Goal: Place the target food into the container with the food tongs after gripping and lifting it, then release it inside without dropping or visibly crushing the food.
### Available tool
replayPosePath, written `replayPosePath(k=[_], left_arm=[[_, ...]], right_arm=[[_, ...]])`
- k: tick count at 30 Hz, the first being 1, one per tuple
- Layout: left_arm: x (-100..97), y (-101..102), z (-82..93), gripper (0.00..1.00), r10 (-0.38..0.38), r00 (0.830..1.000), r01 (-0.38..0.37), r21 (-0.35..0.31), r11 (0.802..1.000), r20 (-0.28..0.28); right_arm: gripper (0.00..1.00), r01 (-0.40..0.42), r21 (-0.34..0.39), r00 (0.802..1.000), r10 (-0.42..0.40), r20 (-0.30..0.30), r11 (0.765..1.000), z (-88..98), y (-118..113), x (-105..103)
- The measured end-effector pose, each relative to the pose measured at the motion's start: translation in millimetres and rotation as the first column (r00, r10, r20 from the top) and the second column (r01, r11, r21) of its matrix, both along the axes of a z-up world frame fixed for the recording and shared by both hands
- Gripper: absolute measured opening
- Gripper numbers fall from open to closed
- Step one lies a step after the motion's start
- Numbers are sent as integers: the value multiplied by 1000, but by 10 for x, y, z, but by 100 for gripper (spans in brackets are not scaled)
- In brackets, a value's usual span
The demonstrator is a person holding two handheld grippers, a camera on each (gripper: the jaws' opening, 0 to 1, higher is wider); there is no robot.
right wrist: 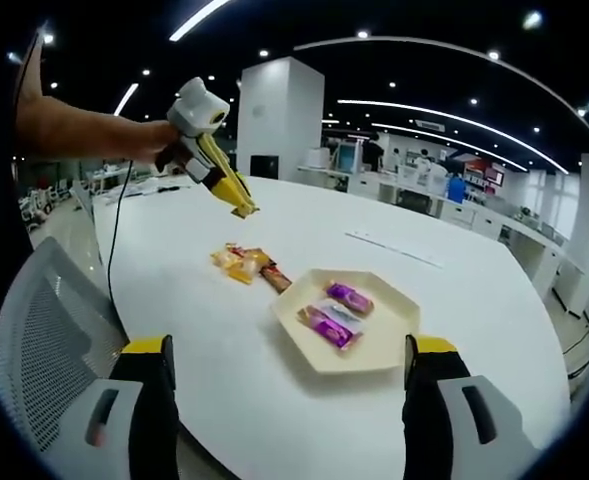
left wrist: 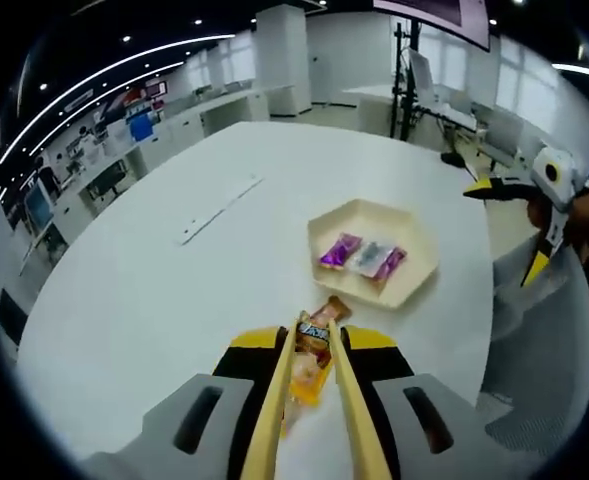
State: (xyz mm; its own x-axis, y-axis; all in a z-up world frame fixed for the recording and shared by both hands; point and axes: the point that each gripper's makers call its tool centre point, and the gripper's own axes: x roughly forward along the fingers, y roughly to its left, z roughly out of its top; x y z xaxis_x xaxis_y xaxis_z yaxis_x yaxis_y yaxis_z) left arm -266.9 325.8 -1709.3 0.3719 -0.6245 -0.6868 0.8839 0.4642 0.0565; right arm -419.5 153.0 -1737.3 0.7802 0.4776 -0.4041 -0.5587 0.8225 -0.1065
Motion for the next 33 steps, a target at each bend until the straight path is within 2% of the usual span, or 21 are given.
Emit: replayPosePath(k=[11,26,33], left_arm=[[12,-303,43,18,-48,999,48,-11,999,-12],[108,-883,175,18,-138,990,138,-12,990,2],[86,-1226,207,18,-192,981,192,-14,981,1]], right_arm=[[93,3,7,1000,-3,9,1000,22,-9,-4],[92,18,11,999,-18,29,1000,60,-39,10],[91,25,10,999,-25,33,1000,66,-56,17]])
